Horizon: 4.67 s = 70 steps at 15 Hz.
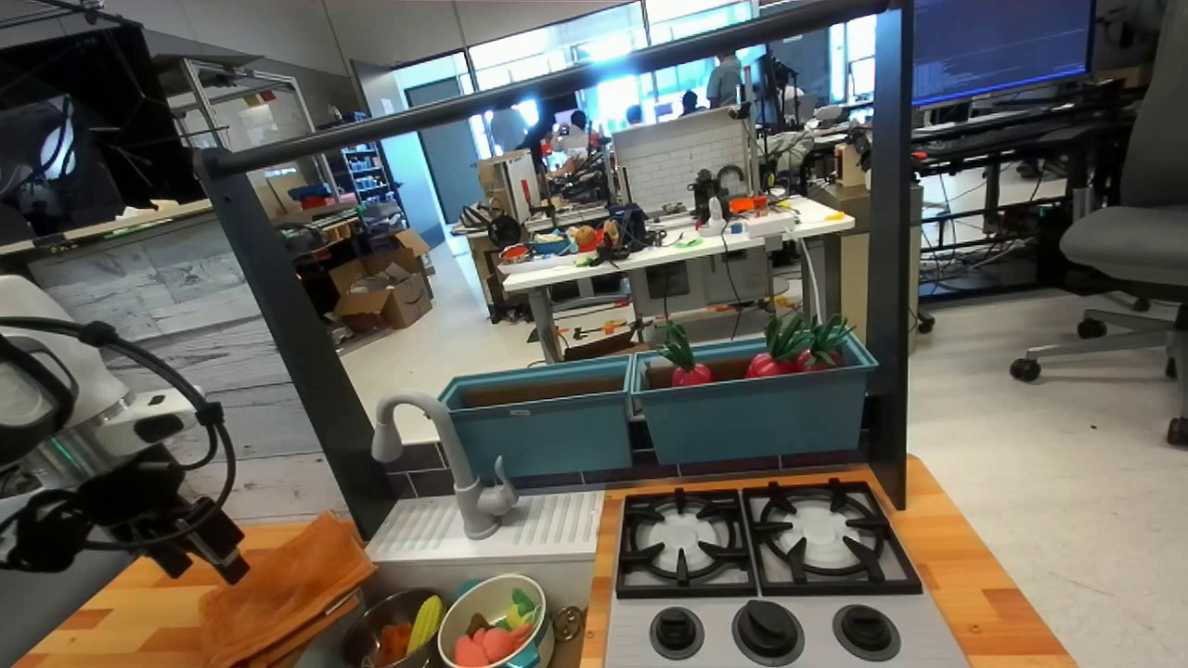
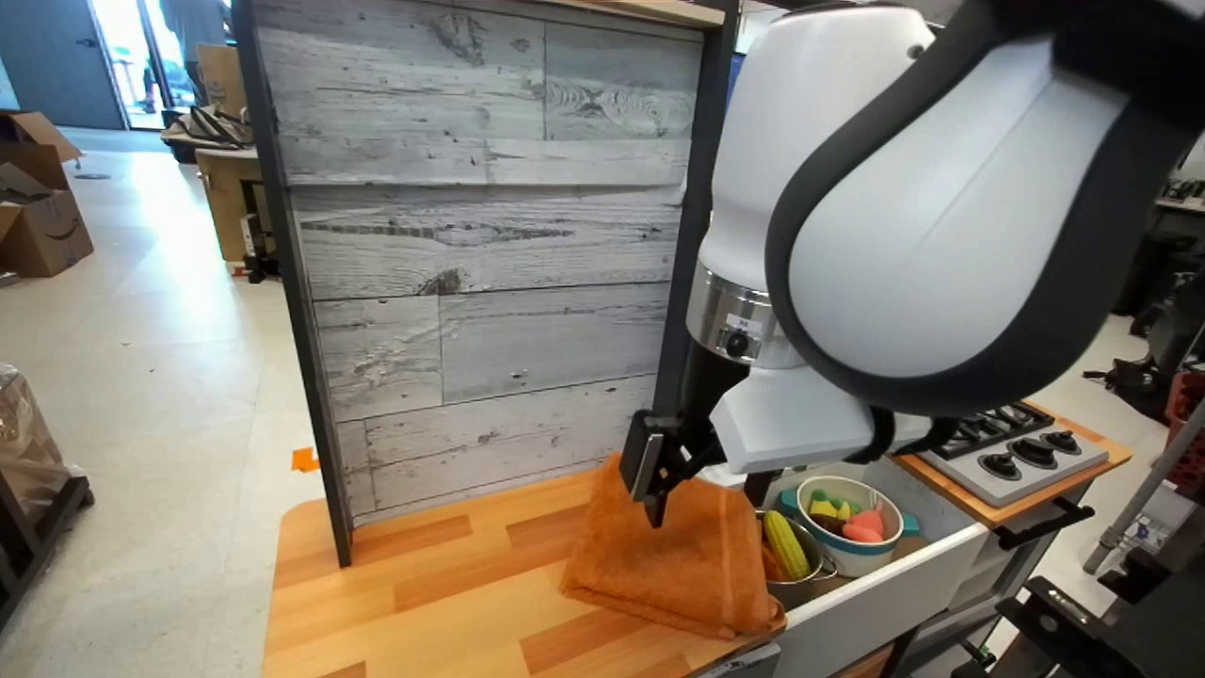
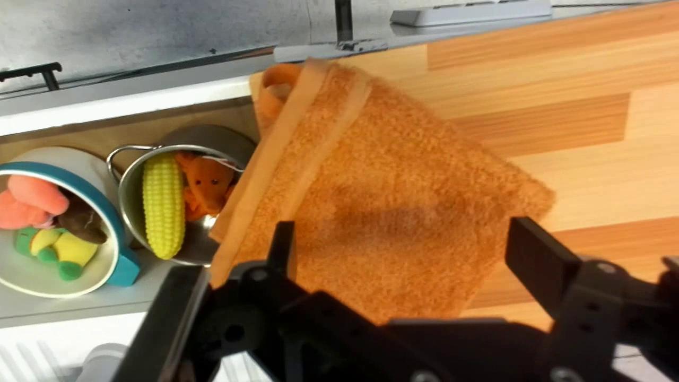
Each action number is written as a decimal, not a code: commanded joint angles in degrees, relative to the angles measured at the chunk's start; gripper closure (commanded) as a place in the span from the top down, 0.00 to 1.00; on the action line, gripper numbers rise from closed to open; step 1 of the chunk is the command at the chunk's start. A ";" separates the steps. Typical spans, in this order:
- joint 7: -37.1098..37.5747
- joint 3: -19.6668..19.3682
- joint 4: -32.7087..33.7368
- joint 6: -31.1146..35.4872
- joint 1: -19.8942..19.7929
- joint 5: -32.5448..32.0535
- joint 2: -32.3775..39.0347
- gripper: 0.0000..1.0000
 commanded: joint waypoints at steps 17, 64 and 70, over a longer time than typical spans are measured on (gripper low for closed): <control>1.04 0.34 20.59 -10.45 -1.65 0.01 18.34 1.00; 11.30 -1.18 41.27 -21.72 6.54 -1.38 31.26 1.00; 12.18 -1.30 35.14 -22.54 3.53 -3.13 29.31 1.00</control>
